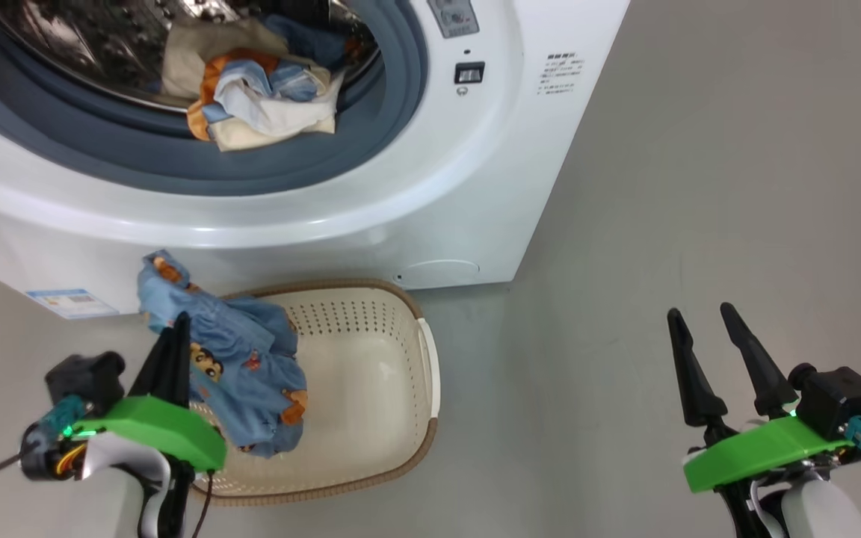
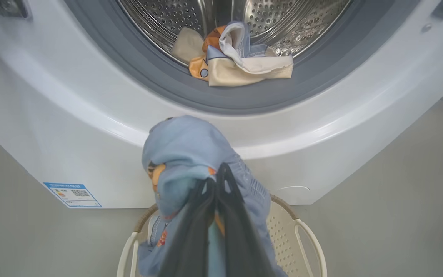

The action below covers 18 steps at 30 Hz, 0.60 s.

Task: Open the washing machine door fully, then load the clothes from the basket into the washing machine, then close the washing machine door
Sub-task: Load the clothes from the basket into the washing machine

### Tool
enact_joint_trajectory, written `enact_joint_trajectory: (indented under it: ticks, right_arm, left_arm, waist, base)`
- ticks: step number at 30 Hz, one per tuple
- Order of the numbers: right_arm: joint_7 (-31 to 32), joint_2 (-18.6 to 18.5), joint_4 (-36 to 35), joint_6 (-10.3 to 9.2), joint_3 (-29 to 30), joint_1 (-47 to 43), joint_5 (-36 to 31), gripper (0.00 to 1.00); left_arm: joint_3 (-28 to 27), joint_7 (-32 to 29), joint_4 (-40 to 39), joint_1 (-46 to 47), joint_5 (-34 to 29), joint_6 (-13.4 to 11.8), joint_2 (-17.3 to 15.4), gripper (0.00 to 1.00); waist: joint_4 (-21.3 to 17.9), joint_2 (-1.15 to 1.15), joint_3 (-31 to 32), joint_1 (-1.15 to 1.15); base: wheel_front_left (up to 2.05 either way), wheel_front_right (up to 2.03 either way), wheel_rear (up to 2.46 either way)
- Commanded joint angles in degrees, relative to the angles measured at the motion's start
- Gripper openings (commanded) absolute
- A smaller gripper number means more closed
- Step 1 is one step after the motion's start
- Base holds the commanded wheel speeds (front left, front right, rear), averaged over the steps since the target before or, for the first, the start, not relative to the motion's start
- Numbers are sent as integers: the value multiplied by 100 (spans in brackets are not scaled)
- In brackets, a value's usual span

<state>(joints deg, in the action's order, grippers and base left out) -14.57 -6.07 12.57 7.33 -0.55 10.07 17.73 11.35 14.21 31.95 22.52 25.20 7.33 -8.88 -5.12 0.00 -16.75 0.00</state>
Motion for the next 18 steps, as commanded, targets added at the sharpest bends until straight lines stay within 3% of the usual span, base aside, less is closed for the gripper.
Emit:
enact_joint_trajectory:
  ticks: [1,18]
  right_arm:
    - [-43,-81,-129,16,-85,-156,-40,100]
    - [-43,-144,-180,16,56,-536,-55,100]
  left_arm:
    - [-318,79,-301,-129,-135,15,-106,0]
    - [-1418,79,-2515,-1822,-1095,-68,310,0]
  waist:
    - [9,0,97,0]
    - [-15,0,406,0]
  base:
    - [0,0,0]
    - [0,0,0]
